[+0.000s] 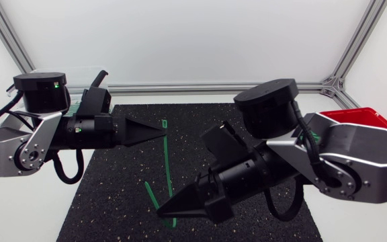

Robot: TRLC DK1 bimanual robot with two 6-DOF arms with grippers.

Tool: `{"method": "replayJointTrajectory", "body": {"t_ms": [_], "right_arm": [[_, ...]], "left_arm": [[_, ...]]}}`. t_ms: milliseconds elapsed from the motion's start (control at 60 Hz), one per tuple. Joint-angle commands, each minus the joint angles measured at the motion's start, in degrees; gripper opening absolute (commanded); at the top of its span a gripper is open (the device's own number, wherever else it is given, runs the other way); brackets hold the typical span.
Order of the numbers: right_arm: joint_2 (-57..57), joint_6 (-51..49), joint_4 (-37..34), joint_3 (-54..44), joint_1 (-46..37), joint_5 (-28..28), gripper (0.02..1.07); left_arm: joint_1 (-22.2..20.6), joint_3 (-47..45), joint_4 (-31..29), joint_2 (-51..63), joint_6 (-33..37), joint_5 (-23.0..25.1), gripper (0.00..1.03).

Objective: Take a green cable tie from the red box, thread the tail through the head to close it, then place it in the transparent bin on the left.

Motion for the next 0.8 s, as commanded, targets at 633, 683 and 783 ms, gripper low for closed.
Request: {"method": "replayJointTrajectory", "body": {"t_ms": [633, 683, 783], "right_arm": [[2.92, 35.86, -4.38, 9.07, -10.16, -17.35, 0.08], [2.92, 35.86, -5.79, 9.51, -10.69, -17.7, 0.08], [3.1, 35.69, -7.9, 10.3, -11.22, -18.23, 0.08]], "left_arm": [[-7.52, -12.49, 18.43, -7.74, 0.91, -9.49, 0.04], [-7.96, -13.19, 19.48, -8.7, 1.0, -10.72, 0.04], [-9.63, -14.42, 20.63, -10.55, 1.61, -13.27, 0.04]]}}
